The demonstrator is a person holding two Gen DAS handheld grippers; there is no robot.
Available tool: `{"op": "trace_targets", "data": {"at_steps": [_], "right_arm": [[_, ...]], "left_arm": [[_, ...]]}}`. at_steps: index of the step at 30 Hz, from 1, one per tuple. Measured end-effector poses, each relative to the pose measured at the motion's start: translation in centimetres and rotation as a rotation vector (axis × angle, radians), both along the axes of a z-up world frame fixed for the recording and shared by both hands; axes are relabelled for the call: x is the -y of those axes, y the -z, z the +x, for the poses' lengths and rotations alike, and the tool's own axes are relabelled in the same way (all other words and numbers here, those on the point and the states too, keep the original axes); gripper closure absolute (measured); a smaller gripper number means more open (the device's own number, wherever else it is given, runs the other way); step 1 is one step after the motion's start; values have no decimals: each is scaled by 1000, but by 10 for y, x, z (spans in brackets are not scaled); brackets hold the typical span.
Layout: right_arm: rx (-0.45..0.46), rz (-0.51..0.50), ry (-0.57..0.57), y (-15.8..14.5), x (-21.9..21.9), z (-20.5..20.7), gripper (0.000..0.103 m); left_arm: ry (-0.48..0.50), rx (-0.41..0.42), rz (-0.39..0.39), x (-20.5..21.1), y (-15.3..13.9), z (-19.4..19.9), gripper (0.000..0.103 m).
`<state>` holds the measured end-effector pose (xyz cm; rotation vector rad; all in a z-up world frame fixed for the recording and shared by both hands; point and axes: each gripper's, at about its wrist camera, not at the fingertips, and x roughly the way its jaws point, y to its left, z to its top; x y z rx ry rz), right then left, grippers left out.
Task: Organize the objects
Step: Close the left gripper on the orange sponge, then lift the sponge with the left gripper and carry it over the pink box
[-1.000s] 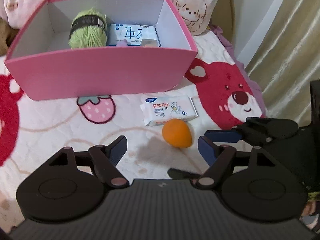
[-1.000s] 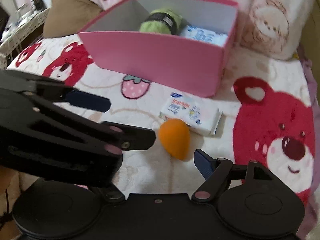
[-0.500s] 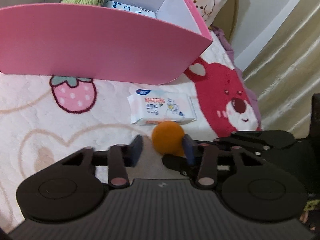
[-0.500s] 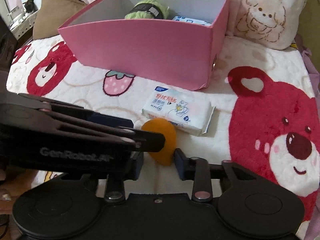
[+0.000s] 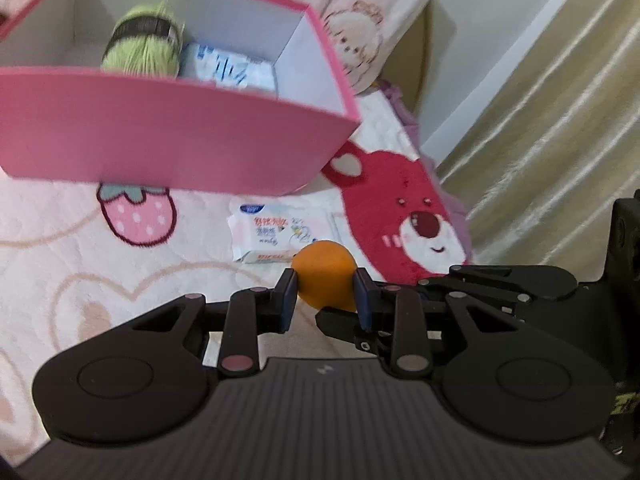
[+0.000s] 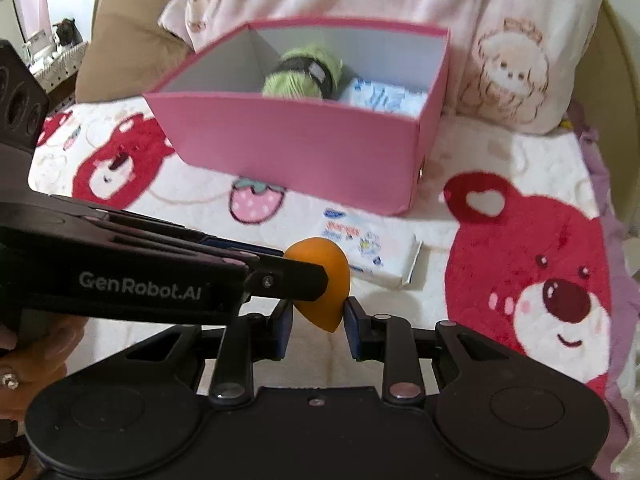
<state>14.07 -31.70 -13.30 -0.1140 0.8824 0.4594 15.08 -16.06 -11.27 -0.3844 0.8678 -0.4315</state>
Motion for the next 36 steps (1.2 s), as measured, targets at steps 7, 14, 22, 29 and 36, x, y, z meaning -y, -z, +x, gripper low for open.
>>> {"op": "trace_targets", "data": {"at_steps": [7, 14, 22, 29, 36], "right_arm": [[71, 38, 29, -25, -12, -32, 71], [129, 34, 34, -63, -25, -41, 71], [183, 56, 36, -110, -39, -16, 71], [146, 70, 76, -120, -43, 43, 71], [-7, 175, 132, -92, -31, 120, 71]], "left_arm": [[33, 37, 24, -14, -33, -25, 74], [61, 88, 90, -21, -78, -35, 74], [66, 114, 156, -38, -136, -4, 74], [51, 64, 142, -49, -148, 57, 74], [26, -11, 124, -56, -114, 124, 74]]}}
